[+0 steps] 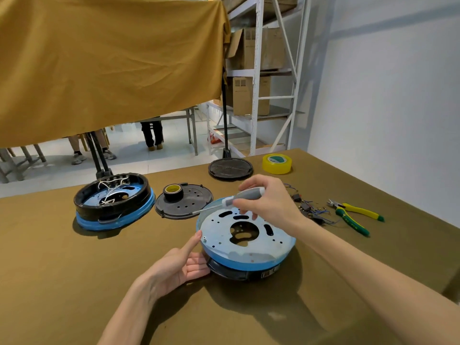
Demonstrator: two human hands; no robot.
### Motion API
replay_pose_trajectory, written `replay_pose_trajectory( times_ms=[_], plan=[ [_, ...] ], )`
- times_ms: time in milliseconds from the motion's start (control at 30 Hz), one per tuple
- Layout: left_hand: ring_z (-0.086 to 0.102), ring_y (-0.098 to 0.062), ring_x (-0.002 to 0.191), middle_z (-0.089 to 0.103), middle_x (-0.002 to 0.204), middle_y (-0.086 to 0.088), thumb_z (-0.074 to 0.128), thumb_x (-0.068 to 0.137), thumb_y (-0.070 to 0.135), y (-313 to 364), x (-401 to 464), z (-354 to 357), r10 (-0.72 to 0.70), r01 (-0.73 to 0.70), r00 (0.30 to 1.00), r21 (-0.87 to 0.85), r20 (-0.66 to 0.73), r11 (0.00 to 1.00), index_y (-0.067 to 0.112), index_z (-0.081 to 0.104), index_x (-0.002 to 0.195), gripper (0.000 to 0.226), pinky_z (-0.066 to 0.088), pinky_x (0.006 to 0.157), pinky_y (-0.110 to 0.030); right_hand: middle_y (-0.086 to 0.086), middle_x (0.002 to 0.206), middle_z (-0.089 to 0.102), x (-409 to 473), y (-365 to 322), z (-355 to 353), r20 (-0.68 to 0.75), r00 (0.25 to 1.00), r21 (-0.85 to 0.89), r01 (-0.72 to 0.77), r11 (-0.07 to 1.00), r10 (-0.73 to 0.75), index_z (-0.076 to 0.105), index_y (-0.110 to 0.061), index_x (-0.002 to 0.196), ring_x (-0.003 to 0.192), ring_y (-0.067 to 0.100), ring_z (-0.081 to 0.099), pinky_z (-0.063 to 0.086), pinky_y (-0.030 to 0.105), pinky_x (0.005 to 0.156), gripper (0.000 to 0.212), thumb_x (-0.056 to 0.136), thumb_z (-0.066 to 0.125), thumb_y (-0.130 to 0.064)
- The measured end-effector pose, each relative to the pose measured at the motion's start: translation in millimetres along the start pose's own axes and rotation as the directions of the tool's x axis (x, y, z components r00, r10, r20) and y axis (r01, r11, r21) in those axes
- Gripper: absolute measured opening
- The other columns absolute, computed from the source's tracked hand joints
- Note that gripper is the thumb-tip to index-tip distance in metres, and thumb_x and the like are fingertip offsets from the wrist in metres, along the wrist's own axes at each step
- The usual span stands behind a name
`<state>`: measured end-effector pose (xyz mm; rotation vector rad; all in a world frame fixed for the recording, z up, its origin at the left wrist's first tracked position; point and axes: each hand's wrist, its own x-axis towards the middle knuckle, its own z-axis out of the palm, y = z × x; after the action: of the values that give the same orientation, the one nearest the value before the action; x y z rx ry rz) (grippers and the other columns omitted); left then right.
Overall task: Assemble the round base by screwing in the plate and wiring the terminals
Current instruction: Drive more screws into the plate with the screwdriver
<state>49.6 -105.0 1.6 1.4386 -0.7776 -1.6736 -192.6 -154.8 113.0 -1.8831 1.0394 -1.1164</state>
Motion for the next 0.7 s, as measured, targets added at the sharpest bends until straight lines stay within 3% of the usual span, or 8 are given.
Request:
replay_pose_trajectory(
  times_ms=[100, 233, 367, 700],
  plan=[
    [0.076, -0.035, 0.103, 0.075, 0.111, -0.027, 0.081, 0.061, 0.063, -1.2, 0.0, 0.1, 0.000, 0.000, 1.000, 0.003, 0.012, 1.000, -0.010, 0.058, 0.126, 0.100, 0.065, 0.077, -0.037, 0.003, 0.090, 0.070, 0.2, -8.6, 4.9, -0.143, 0.980, -0.022, 0.139, 0.990, -0.140, 0.060, -0.017, 0.104, 0.074, 0.018, 0.074, 0.061, 0.029, 0.056, 0.038, 0.079, 0.089, -0.024],
    [0.075, -0.035, 0.104, 0.074, 0.111, -0.027, 0.082, 0.060, 0.063, -1.8, 1.4, -1.8, 0.007, -0.007, 1.000, 0.001, 0.019, 1.000, -0.010, 0.058, 0.125, 0.100, 0.065, 0.076, -0.037, -0.008, 0.092, 0.065, 0.8, -19.1, 9.4, -0.143, 0.949, -0.132, 0.263, 0.956, -0.280, 0.057, -0.016, 0.111, 0.084, 0.013, 0.067, 0.060, 0.034, 0.067, 0.035, 0.088, 0.082, -0.025],
    [0.076, -0.036, 0.102, 0.074, 0.110, -0.028, 0.083, 0.059, 0.062, -1.2, 4.9, -3.1, -0.015, 0.016, 1.000, -0.010, 0.016, 1.000, -0.010, 0.059, 0.125, 0.100, 0.065, 0.072, -0.037, -0.013, 0.095, 0.064, 4.9, -24.9, 18.7, -0.100, 0.945, -0.144, 0.297, 0.944, -0.313, 0.055, -0.013, 0.118, 0.088, 0.007, 0.067, 0.059, 0.026, 0.068, 0.039, 0.090, 0.079, -0.024],
    [0.076, -0.035, 0.099, 0.075, 0.108, -0.026, 0.079, 0.063, 0.062, -0.7, 10.7, -3.4, -0.050, 0.050, 0.999, -0.009, 0.009, 0.999, -0.007, 0.060, 0.123, 0.094, 0.065, 0.070, -0.037, -0.004, 0.099, 0.066, 9.8, -23.3, 29.0, -0.055, 0.944, -0.179, 0.310, 0.934, -0.324, 0.054, -0.014, 0.123, 0.085, 0.006, 0.068, 0.060, 0.024, 0.070, 0.043, 0.090, 0.079, -0.026]
  ],
)
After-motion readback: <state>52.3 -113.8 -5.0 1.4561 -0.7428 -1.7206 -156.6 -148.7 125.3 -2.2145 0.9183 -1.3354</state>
